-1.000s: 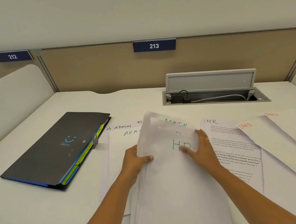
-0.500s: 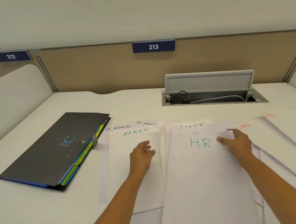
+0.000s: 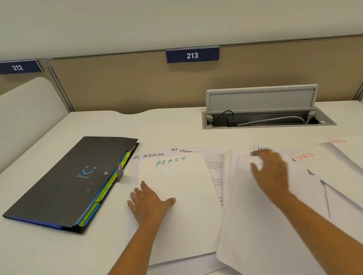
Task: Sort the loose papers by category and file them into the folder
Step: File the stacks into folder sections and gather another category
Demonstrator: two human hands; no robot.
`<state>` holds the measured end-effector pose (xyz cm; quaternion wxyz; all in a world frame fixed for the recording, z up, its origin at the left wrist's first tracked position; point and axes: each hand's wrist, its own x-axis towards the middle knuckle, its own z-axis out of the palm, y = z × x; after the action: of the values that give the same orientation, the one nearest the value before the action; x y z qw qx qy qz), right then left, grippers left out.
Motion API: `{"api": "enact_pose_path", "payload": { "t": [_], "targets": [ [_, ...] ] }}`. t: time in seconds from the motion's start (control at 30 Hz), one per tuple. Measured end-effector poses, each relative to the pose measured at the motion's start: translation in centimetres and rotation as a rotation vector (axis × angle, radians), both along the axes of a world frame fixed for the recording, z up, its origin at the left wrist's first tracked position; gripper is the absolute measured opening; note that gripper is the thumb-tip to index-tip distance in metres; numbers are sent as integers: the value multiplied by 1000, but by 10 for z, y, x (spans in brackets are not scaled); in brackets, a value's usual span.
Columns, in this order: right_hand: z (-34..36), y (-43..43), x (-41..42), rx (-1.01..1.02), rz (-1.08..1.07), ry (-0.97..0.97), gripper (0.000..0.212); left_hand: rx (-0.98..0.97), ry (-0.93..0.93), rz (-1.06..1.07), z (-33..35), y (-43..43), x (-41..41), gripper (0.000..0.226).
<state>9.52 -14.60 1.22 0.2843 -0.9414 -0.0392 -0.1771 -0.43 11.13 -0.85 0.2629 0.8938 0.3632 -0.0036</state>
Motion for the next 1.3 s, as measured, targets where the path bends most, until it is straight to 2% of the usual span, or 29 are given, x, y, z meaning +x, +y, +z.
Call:
{"api": "enact_pose_path", "payload": {
  "t": [0.07,0.13,0.2,0.27,0.4,0.47,0.53,0.63,0.77,0.93,1.03,1.2,1.23,1.3],
  "targets": [
    [-9,32,-16,56,287,48,26,-4,-17,-4,-1,0,1,107],
    [-16,57,-31,-121,498,173,36,-5,-48,-3,0,1,1,106],
    [-25,66,-37,-342,567,304,40,-26,-107,1,2,1,1,104],
    [-28,62,-36,-377,540,304,35,-87,-179,20,5,1,-1,99],
    [-36,37,-26,-324,482,26,23,-146,-267,69,10,1,-2,83],
    [-32,26,-23,-339,426,-34,30,-159,-325,89,13,0,-2,75],
    [-29,18,-23,-405,383,-39,32,-191,-387,116,15,0,0,67],
    [-28,15,-23,-420,342,78,31,-318,-487,154,21,-2,3,55],
    [-22,30,-26,-85,281,189,30,-460,-711,120,33,-4,7,41],
    [-1,52,-25,401,206,481,53,-588,-927,156,59,-2,14,38],
    [10,56,-26,677,200,532,37,-692,-964,211,66,4,19,36],
    [28,49,-14,933,42,335,19,-970,-830,280,62,7,24,30],
    [30,44,-8,981,-25,316,19,-959,-790,260,58,8,22,29],
    [28,28,4,1010,-152,339,20,-759,-647,157,44,8,18,26]
  ]
}}
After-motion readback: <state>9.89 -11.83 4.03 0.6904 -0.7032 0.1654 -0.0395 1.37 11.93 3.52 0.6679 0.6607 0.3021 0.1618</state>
